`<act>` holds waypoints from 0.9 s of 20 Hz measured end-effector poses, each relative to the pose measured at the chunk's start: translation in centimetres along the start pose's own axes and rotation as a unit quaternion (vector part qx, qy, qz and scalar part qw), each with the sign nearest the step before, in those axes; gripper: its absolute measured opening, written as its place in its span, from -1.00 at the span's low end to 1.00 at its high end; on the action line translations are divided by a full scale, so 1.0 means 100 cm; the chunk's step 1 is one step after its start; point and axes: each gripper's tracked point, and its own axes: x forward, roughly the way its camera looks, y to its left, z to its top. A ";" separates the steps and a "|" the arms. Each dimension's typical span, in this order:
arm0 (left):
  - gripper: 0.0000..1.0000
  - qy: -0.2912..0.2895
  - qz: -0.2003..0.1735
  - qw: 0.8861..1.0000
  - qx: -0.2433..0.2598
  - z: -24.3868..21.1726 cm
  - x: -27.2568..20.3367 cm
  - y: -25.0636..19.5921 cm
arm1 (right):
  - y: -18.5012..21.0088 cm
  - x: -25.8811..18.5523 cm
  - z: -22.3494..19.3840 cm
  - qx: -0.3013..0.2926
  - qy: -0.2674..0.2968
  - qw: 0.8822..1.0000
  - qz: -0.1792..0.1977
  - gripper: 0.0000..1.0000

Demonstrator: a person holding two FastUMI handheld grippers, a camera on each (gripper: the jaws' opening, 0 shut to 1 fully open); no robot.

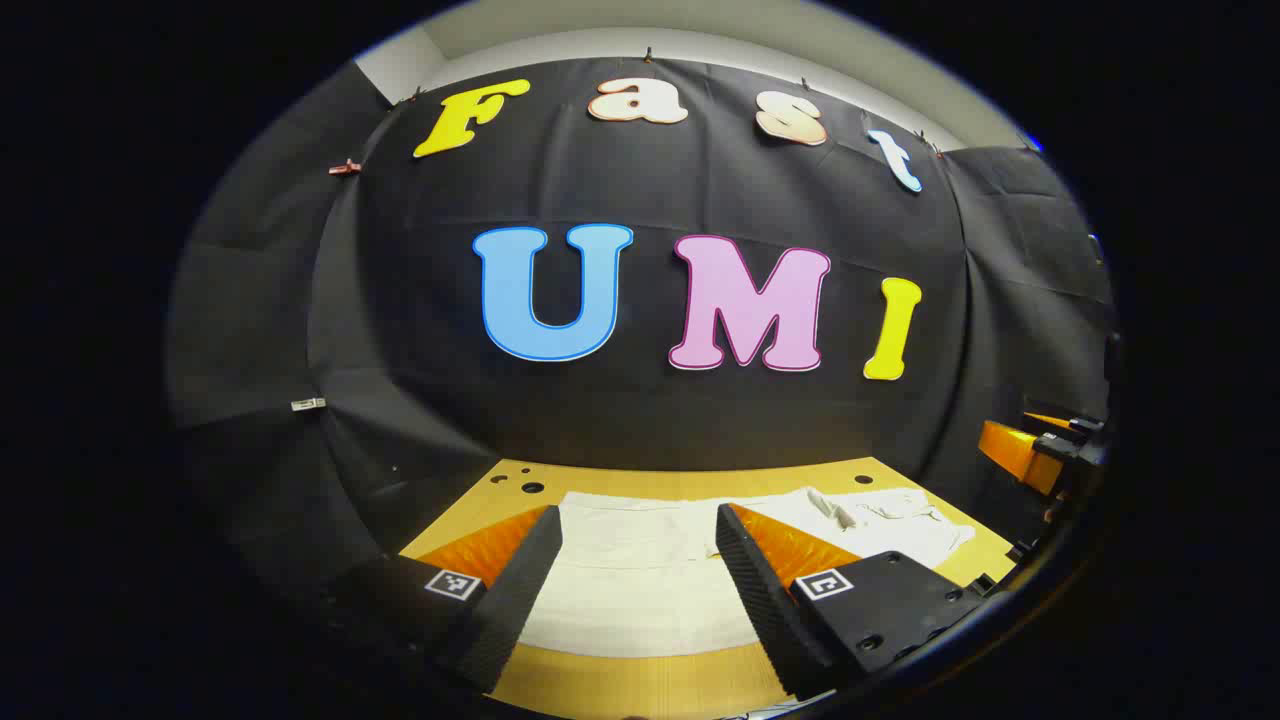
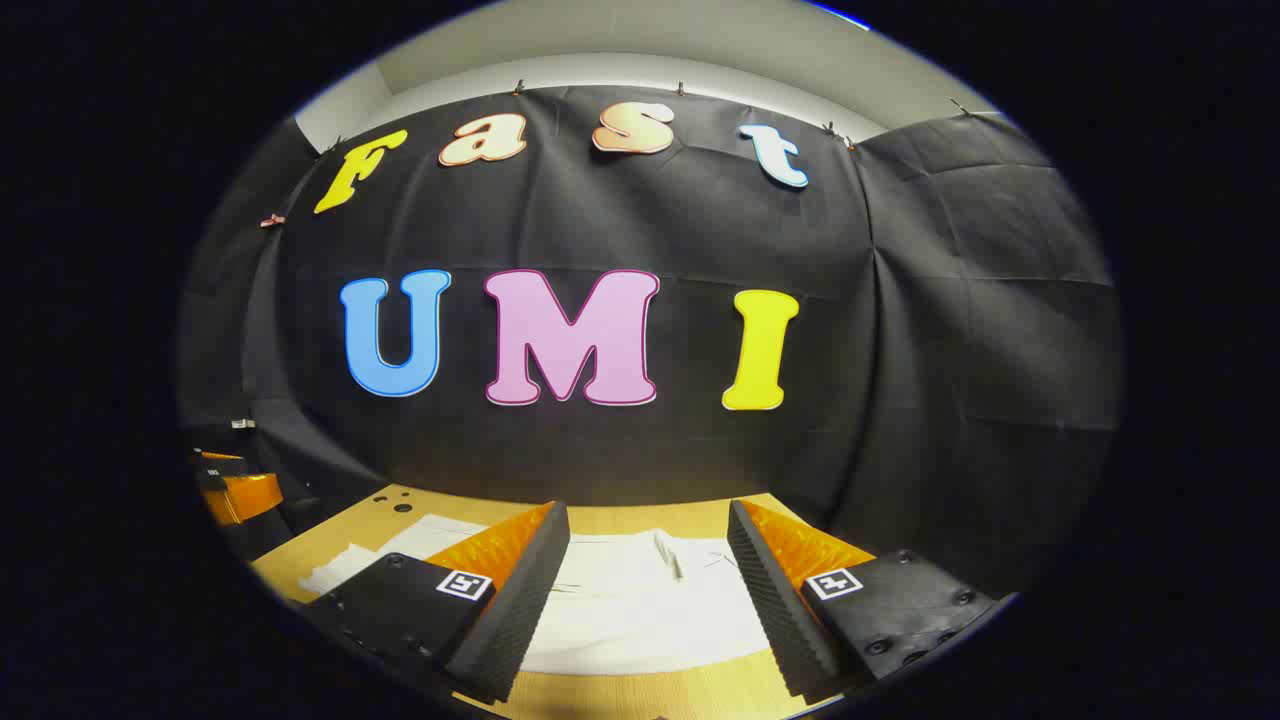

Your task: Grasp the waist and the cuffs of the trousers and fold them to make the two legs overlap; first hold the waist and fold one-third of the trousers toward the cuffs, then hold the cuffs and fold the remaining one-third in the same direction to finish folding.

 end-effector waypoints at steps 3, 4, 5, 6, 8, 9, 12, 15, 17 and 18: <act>0.96 0.000 -0.003 1.000 -0.008 0.001 0.009 -0.001 | 0.004 0.008 -0.002 -0.004 0.002 1.000 0.008 0.96; 0.96 0.001 -0.006 1.000 -0.008 -0.002 0.012 -0.003 | 0.004 0.010 -0.003 -0.008 0.001 1.000 0.010 0.96; 0.96 0.003 -0.007 1.000 -0.005 -0.005 0.014 -0.004 | 0.006 0.010 -0.002 -0.010 -0.001 1.000 0.013 0.96; 0.96 0.008 -0.007 1.000 -0.001 -0.008 0.017 -0.004 | 0.005 0.012 -0.003 -0.012 -0.002 1.000 0.014 0.96; 0.96 0.018 -0.014 1.000 0.001 -0.014 0.021 -0.010 | 0.002 0.016 -0.005 -0.013 -0.002 1.000 0.013 0.96; 0.96 0.021 -0.017 1.000 0.003 -0.015 0.023 -0.014 | -0.001 0.018 -0.007 -0.014 0.002 1.000 0.010 0.96; 0.96 0.019 -0.020 1.000 0.010 -0.012 0.031 -0.025 | -0.007 0.023 -0.011 -0.007 0.008 1.000 0.010 0.96; 0.96 0.019 -0.030 0.999 0.011 -0.012 0.039 -0.039 | -0.015 0.030 -0.015 -0.002 0.014 1.000 0.008 0.96; 0.96 0.019 -0.030 0.999 0.013 -0.012 0.042 -0.043 | -0.021 0.034 -0.017 0.007 0.017 1.000 0.006 0.96; 0.96 0.019 -0.028 0.999 0.013 -0.013 0.045 -0.045 | -0.022 0.036 -0.017 0.010 0.016 1.000 0.007 0.96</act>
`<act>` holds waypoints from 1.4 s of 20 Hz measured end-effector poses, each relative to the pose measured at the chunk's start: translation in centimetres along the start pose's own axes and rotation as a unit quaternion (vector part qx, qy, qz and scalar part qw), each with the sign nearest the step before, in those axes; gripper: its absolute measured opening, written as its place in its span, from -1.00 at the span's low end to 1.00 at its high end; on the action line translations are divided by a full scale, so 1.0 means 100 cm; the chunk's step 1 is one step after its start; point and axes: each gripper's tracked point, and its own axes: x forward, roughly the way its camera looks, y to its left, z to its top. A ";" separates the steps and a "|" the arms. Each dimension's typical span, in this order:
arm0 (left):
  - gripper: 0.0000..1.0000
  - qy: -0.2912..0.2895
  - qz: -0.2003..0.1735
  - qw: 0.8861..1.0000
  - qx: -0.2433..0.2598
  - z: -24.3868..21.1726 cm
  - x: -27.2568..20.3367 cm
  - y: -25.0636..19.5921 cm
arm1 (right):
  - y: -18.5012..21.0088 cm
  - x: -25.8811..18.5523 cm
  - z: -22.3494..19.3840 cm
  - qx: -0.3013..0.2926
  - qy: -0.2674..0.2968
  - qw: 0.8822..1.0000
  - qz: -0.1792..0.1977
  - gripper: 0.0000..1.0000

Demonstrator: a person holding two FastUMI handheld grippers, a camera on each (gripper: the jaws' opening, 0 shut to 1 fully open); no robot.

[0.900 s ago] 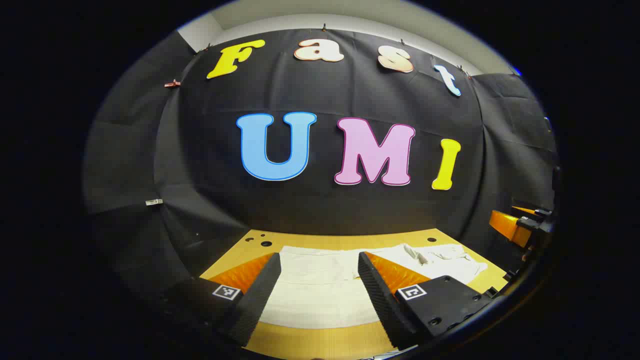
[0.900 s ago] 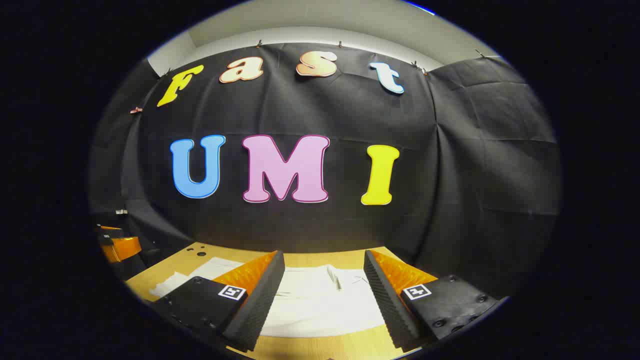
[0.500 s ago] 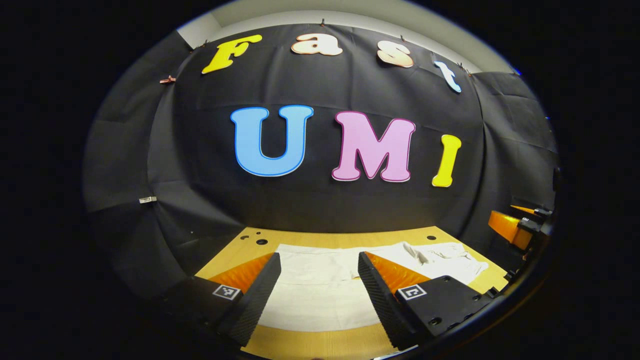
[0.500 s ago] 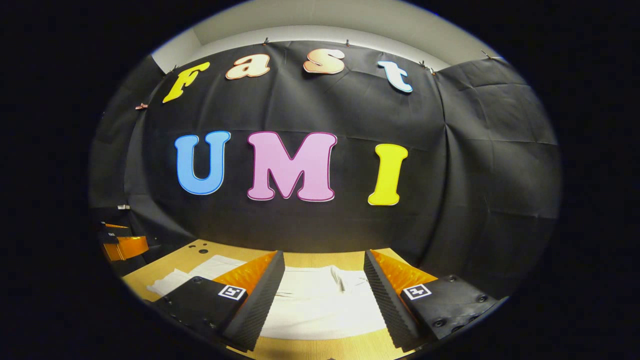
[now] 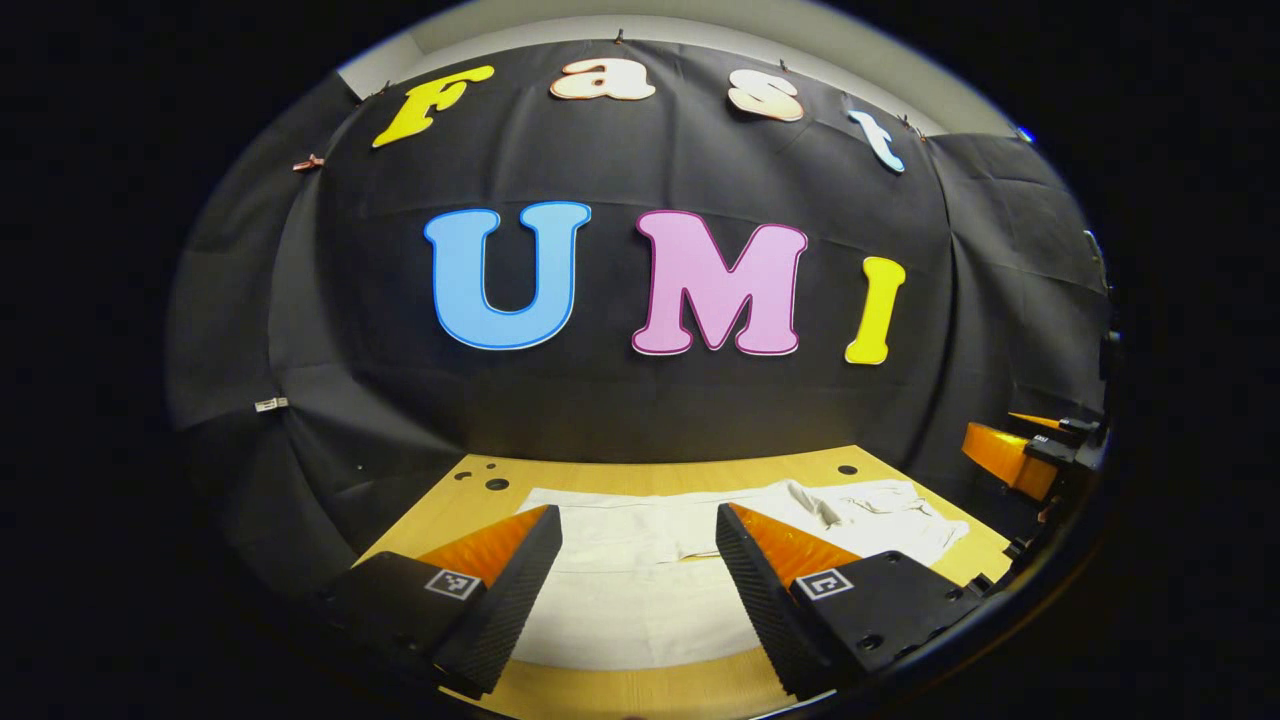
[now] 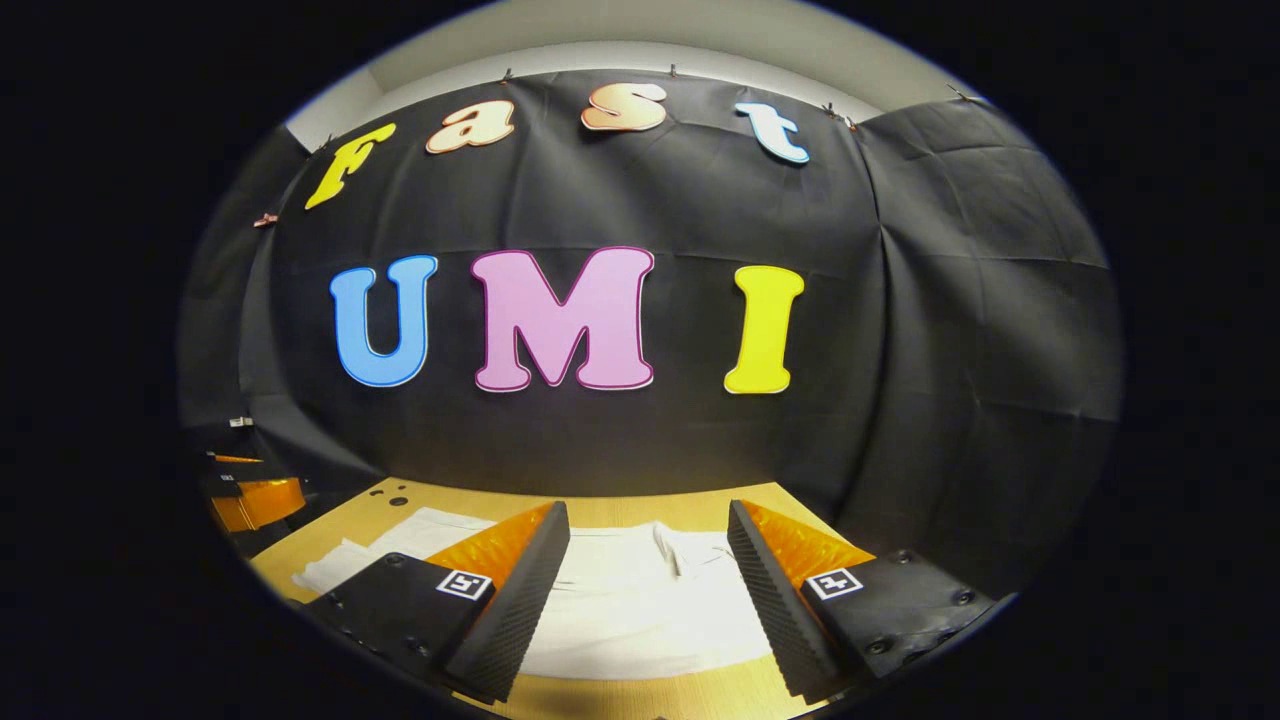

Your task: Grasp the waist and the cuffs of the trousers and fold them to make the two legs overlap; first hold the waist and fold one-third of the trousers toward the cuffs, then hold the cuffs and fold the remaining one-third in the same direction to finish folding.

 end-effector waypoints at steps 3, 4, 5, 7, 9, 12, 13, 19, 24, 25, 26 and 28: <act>0.96 -0.001 0.009 1.000 0.005 0.000 0.005 0.001 | -0.004 0.008 -0.007 -0.001 0.013 1.000 0.005 0.96; 0.96 -0.002 0.010 1.000 0.008 0.001 0.006 0.002 | -0.008 0.011 -0.011 -0.001 0.019 1.000 0.003 0.95; 0.96 -0.004 0.010 1.000 0.010 0.003 0.008 0.003 | -0.012 0.014 -0.010 0.002 0.019 1.000 0.002 0.96; 0.96 0.002 0.013 1.000 0.011 0.001 0.013 0.006 | -0.022 0.023 -0.012 0.002 0.022 1.000 -0.003 0.94; 0.96 0.009 0.016 1.000 0.009 -0.004 0.015 0.007 | -0.030 0.030 -0.014 -0.007 0.027 1.000 0.002 0.96; 0.96 0.011 0.031 0.999 0.010 -0.008 0.015 0.012 | -0.049 0.041 -0.022 -0.047 0.038 0.998 0.009 0.95; 0.96 0.014 0.035 0.999 0.009 -0.011 0.015 0.013 | -0.056 0.044 -0.026 -0.067 0.043 0.997 0.011 0.95; 0.96 0.042 0.067 0.997 -0.009 -0.026 0.015 0.032 | -0.076 0.058 -0.046 -0.258 0.048 0.961 0.092 0.95; 0.96 0.068 0.101 0.993 0.006 -0.043 0.008 0.056 | -0.110 0.068 -0.083 -0.385 0.071 0.908 0.150 0.96; 0.96 0.076 0.106 0.991 0.010 -0.048 0.007 0.059 | -0.118 0.066 -0.095 -0.413 0.075 0.892 0.165 0.95; 0.96 0.083 0.109 0.990 0.014 -0.054 0.007 0.061 | -0.125 0.064 -0.109 -0.437 0.083 0.877 0.180 0.95; 0.96 0.097 0.115 0.988 0.022 -0.062 0.003 0.063 | -0.152 0.064 -0.139 -0.478 0.110 0.850 0.194 0.95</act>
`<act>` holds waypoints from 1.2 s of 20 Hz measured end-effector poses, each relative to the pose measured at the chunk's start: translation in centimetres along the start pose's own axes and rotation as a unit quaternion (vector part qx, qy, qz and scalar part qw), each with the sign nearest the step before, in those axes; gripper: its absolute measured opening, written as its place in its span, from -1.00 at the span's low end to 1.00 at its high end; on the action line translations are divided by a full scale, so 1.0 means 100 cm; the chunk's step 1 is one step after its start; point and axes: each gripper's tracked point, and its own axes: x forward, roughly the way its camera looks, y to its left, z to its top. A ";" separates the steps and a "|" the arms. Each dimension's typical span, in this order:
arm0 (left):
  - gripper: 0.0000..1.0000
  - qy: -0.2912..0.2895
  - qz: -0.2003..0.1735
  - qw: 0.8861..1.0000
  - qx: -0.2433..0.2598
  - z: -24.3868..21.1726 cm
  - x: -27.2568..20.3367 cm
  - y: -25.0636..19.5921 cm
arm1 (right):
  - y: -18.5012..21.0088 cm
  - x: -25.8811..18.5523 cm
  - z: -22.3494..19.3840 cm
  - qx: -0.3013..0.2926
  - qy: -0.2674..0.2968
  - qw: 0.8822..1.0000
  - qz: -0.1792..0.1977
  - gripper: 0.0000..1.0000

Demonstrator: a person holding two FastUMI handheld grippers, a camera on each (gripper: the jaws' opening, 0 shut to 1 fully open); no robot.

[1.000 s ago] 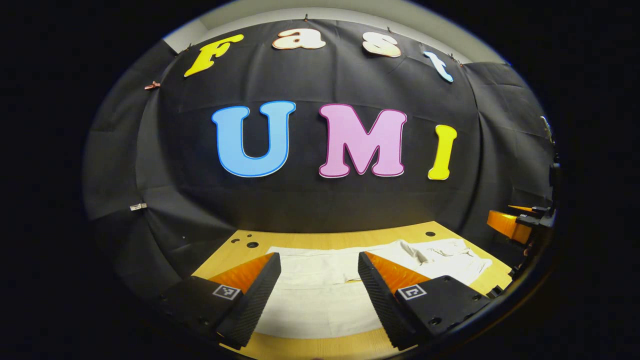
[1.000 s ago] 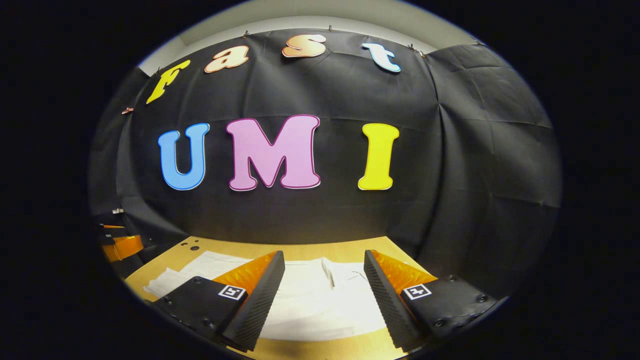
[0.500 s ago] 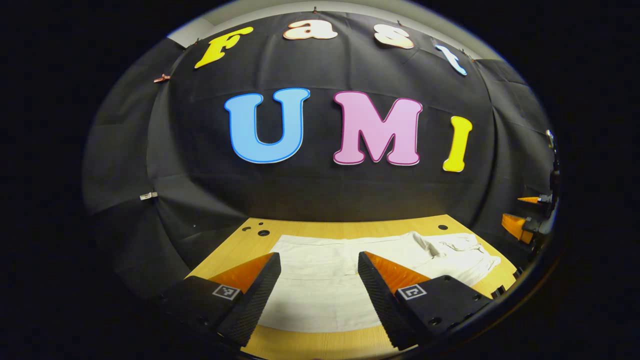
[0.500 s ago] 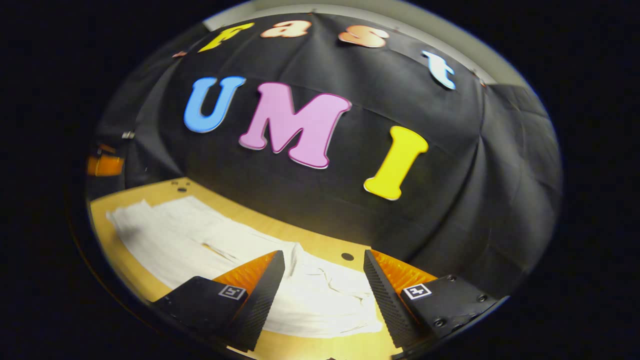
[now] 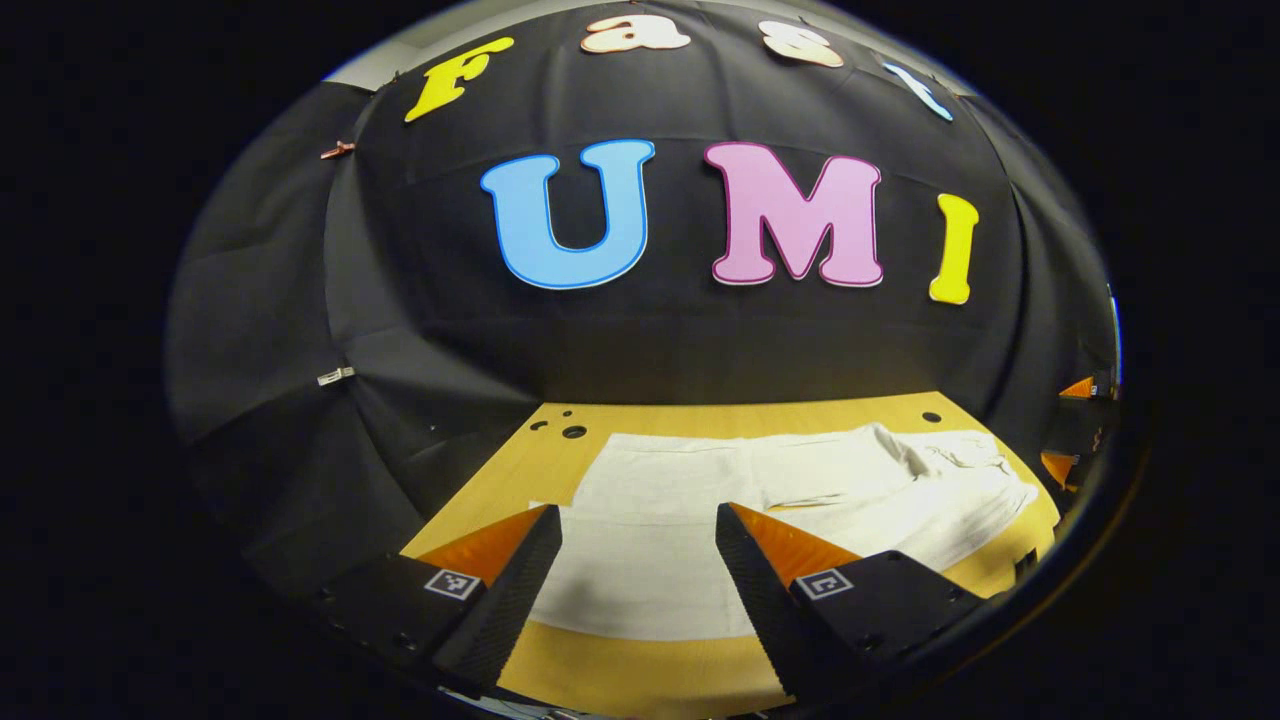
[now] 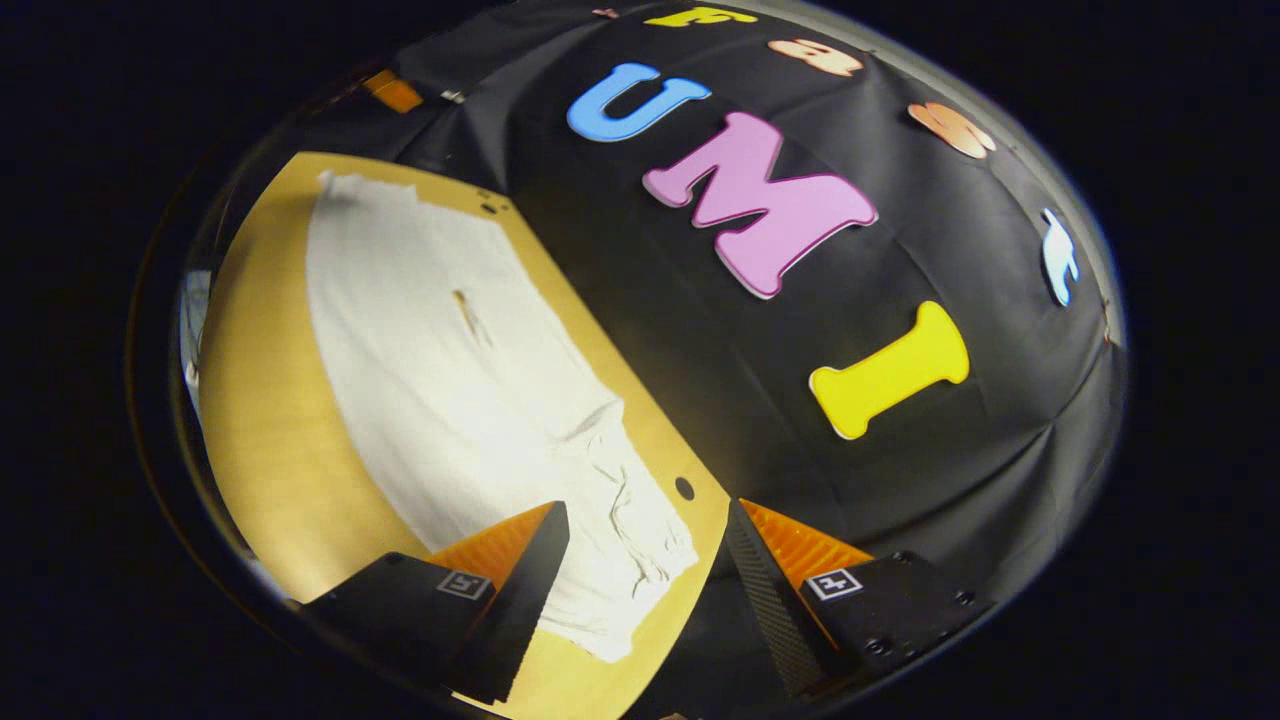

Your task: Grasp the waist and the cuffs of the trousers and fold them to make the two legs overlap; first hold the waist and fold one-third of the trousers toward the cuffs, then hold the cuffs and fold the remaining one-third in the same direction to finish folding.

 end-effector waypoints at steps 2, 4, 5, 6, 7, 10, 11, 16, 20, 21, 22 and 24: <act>0.96 0.013 0.005 1.000 0.007 -0.008 0.001 0.000 | 0.015 0.000 -0.039 -0.028 0.031 0.999 0.032 0.95; 0.94 0.022 0.009 1.000 0.012 -0.012 0.001 0.000 | 0.029 0.001 -0.075 -0.060 0.058 0.995 0.063 0.94; 0.94 0.026 0.010 0.999 0.015 -0.013 0.002 -0.001 | 0.034 0.002 -0.088 -0.076 0.069 0.992 0.075 0.95; 0.93 0.030 0.010 0.999 0.018 -0.016 0.004 -0.004 | 0.037 0.008 -0.105 -0.094 0.081 0.989 0.083 0.95; 0.93 0.033 0.010 0.999 0.021 -0.017 0.005 -0.006 | 0.042 0.011 -0.121 -0.113 0.094 0.984 0.096 0.95; 0.95 0.039 0.015 0.999 0.030 -0.019 0.008 -0.010 | 0.052 0.018 -0.151 -0.139 0.114 0.977 0.111 0.95; 0.95 0.039 0.015 0.999 0.030 -0.019 0.009 -0.012 | 0.053 0.020 -0.159 -0.139 0.121 0.976 0.115 0.96; 0.95 0.051 0.025 0.998 0.027 -0.026 0.015 -0.017 | 0.056 0.029 -0.183 -0.162 0.131 0.968 0.137 0.96; 0.95 0.063 0.053 0.997 0.014 -0.034 0.018 -0.009 | 0.048 0.047 -0.187 -0.169 0.126 0.969 0.128 0.92; 0.95 0.067 0.058 0.996 0.010 -0.038 0.019 -0.006 | 0.047 0.051 -0.187 -0.172 0.126 0.969 0.128 0.92; 0.96 0.072 0.065 0.995 0.008 -0.042 0.020 -0.002 | 0.048 0.056 -0.189 -0.175 0.125 0.968 0.131 0.89; 0.96 0.077 0.086 0.993 0.013 -0.047 0.019 0.012 | 0.046 0.064 -0.186 -0.187 0.120 0.966 0.132 0.87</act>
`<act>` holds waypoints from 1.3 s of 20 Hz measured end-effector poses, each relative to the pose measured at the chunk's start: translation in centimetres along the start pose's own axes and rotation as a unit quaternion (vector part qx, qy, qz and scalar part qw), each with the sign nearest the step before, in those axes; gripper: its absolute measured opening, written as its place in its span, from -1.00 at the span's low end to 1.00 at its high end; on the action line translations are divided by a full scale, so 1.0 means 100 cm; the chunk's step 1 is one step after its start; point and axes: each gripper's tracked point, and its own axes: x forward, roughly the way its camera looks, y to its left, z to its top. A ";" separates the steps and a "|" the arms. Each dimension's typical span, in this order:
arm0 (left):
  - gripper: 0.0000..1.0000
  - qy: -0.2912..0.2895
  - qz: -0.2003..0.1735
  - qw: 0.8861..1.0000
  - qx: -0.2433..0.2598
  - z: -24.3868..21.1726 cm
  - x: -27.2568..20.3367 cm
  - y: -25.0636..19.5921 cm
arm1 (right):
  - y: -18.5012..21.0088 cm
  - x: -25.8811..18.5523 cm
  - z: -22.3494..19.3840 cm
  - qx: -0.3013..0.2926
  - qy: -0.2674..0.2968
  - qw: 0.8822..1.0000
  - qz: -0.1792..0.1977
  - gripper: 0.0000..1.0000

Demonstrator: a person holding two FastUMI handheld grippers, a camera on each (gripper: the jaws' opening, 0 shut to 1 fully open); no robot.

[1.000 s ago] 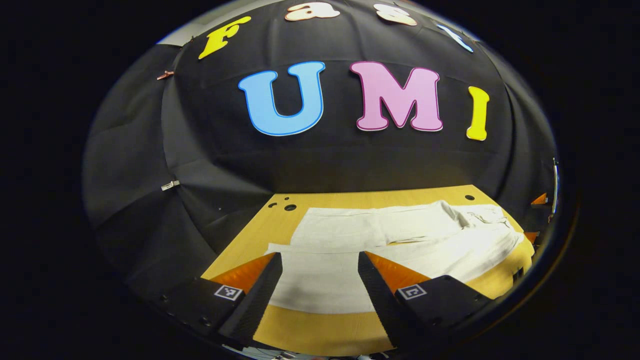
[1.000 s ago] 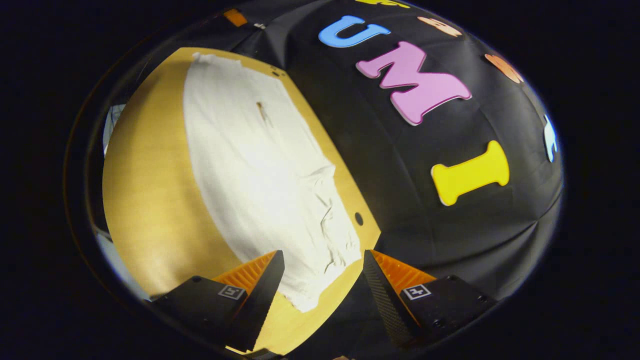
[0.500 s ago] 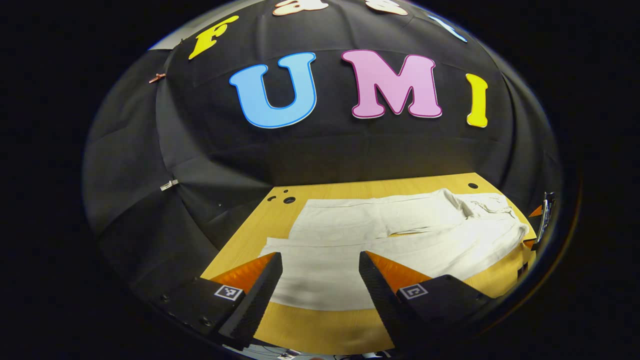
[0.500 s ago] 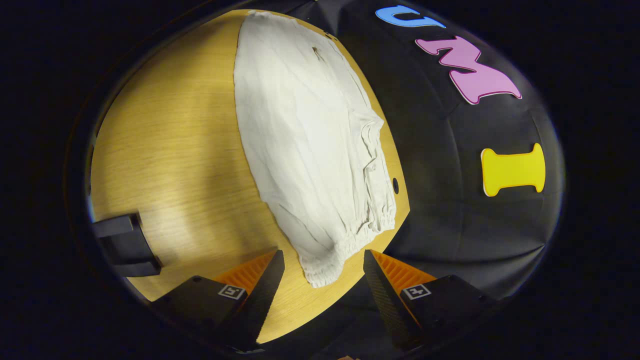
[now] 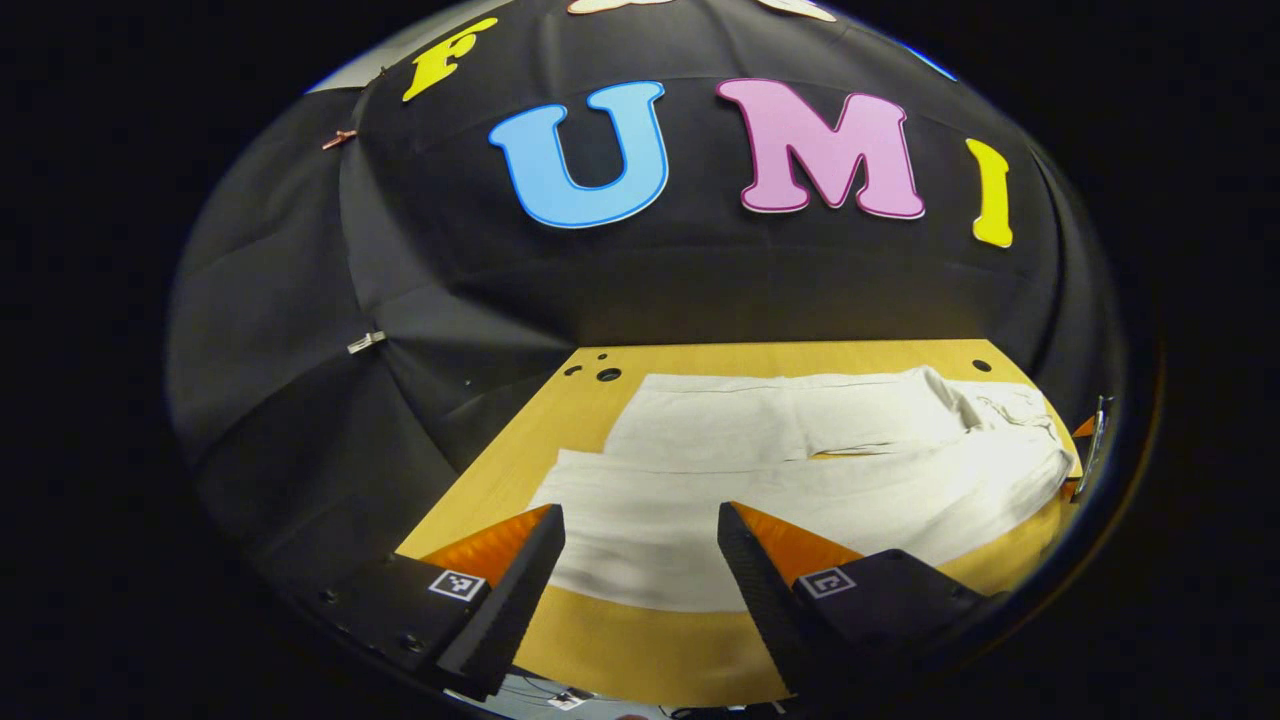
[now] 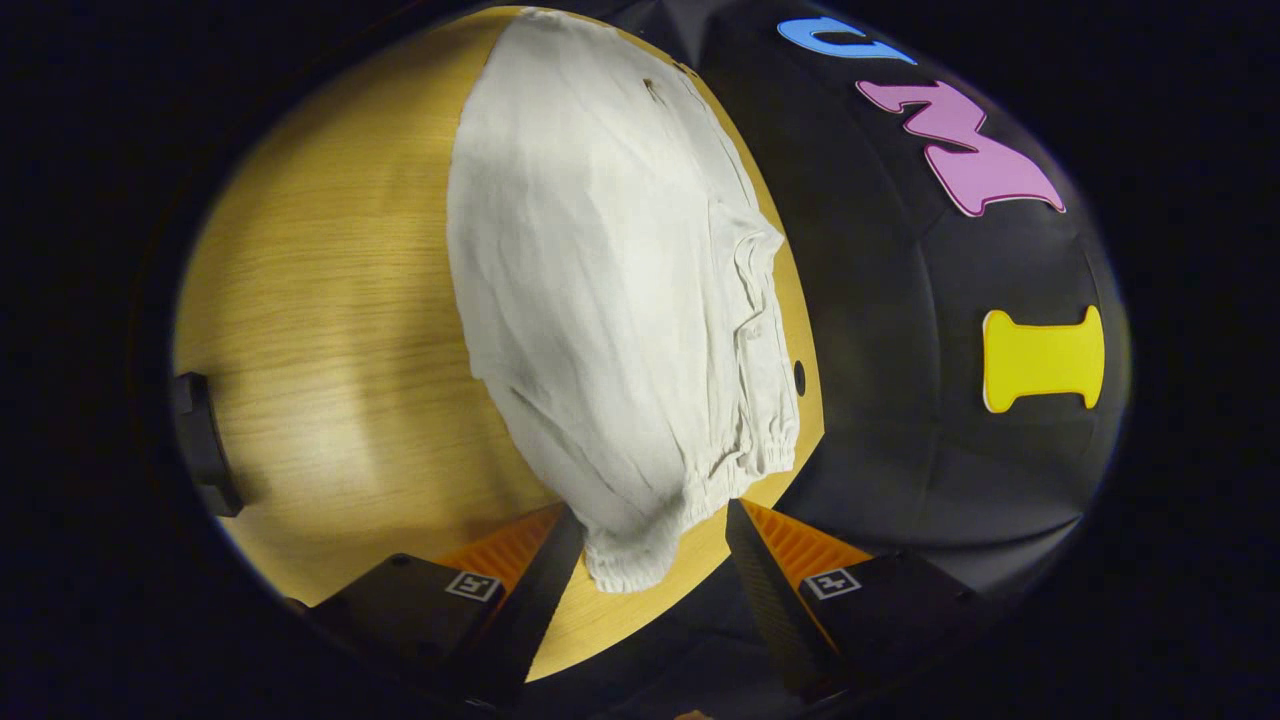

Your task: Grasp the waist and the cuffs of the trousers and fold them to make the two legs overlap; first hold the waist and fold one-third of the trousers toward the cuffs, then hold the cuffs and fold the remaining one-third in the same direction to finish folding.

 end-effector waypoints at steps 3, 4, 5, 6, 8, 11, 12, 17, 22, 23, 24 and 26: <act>0.95 0.007 0.022 1.000 0.009 -0.011 -0.003 0.023 | -0.004 0.010 0.001 -0.011 -0.001 1.000 0.002 0.87; 0.95 0.013 0.030 0.999 0.012 -0.016 -0.003 0.032 | -0.003 0.013 0.002 -0.012 0.004 1.000 0.007 0.79; 0.95 0.020 0.036 0.999 0.012 -0.021 -0.004 0.039 | -0.001 0.016 0.000 -0.012 0.013 1.000 0.012 0.71; 0.95 0.026 0.041 0.999 0.011 -0.028 -0.003 0.045 | 0.001 0.019 0.000 -0.014 0.019 1.000 0.016 0.43; 0.95 0.031 0.053 0.998 0.019 -0.036 0.003 0.058 | 0.008 0.022 0.000 -0.015 0.027 0.999 0.027 0.09; 0.95 0.031 0.055 0.995 0.076 -0.041 0.022 0.077 | 0.009 0.024 0.001 -0.025 0.031 0.999 0.036 -0.45; 0.94 0.030 0.053 0.993 0.102 -0.042 0.031 0.085 | 0.010 0.023 0.001 -0.025 0.035 0.998 0.036 -0.58; 0.94 0.041 0.027 0.974 0.222 -0.072 0.066 0.115 | 0.012 0.025 0.000 -0.008 0.043 0.997 0.070 -0.72; 0.94 0.083 -0.040 0.928 0.361 -0.121 0.095 0.130 | 0.013 0.024 0.002 0.008 0.057 0.991 0.118 -0.79; 0.94 0.096 -0.046 0.916 0.388 -0.129 0.102 0.136 | 0.014 0.027 0.002 0.014 0.059 0.990 0.129 -0.84; 0.94 0.105 -0.054 0.905 0.408 -0.137 0.107 0.142 | 0.014 0.022 0.004 0.016 0.058 0.988 0.141 -0.83; 0.94 0.118 -0.081 0.884 0.444 -0.150 0.116 0.143 | 0.015 0.024 0.005 0.007 0.061 0.986 0.155 -0.89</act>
